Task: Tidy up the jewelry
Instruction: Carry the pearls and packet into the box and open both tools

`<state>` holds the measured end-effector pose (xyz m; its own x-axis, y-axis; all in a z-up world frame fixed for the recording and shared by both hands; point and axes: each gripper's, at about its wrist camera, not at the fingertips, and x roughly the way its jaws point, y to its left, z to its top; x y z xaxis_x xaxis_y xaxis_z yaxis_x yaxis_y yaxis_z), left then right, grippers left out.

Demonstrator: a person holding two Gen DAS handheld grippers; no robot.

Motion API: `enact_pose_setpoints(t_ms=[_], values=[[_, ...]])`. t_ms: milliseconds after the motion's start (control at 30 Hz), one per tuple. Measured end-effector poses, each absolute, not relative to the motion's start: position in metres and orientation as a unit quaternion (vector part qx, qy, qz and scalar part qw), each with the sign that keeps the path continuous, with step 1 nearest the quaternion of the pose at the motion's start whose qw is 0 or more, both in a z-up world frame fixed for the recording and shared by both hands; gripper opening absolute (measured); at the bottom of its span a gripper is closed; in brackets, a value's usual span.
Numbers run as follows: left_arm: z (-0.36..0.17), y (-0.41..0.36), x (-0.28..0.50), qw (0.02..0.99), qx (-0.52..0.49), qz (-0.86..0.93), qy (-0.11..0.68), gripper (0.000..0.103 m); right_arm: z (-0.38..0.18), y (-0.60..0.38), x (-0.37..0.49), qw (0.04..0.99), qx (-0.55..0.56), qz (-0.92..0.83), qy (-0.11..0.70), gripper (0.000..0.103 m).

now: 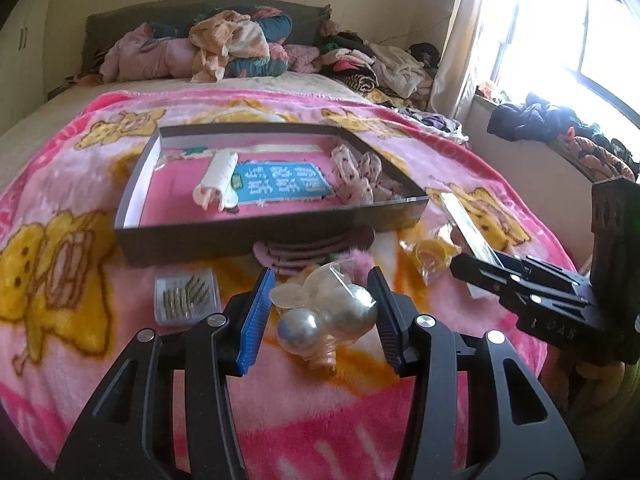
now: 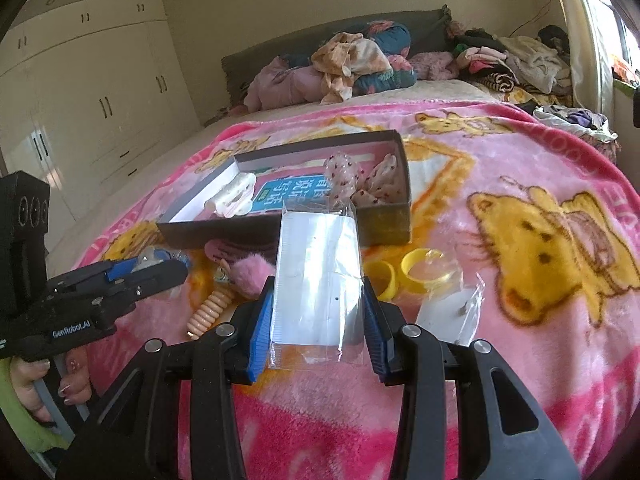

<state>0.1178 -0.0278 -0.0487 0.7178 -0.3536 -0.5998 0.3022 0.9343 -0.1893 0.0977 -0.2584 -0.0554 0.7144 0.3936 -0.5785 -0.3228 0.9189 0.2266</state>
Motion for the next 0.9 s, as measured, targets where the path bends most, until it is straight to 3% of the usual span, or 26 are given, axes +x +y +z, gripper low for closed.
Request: enact_pose_setpoints(t_ms=[900], values=[[-0.032,-0.034,0.185,0.934,-0.040,-0.154,0.321,0.039,-0.023,-0.258,0.166,0.934,0.032,0.184,0.304,0.038]])
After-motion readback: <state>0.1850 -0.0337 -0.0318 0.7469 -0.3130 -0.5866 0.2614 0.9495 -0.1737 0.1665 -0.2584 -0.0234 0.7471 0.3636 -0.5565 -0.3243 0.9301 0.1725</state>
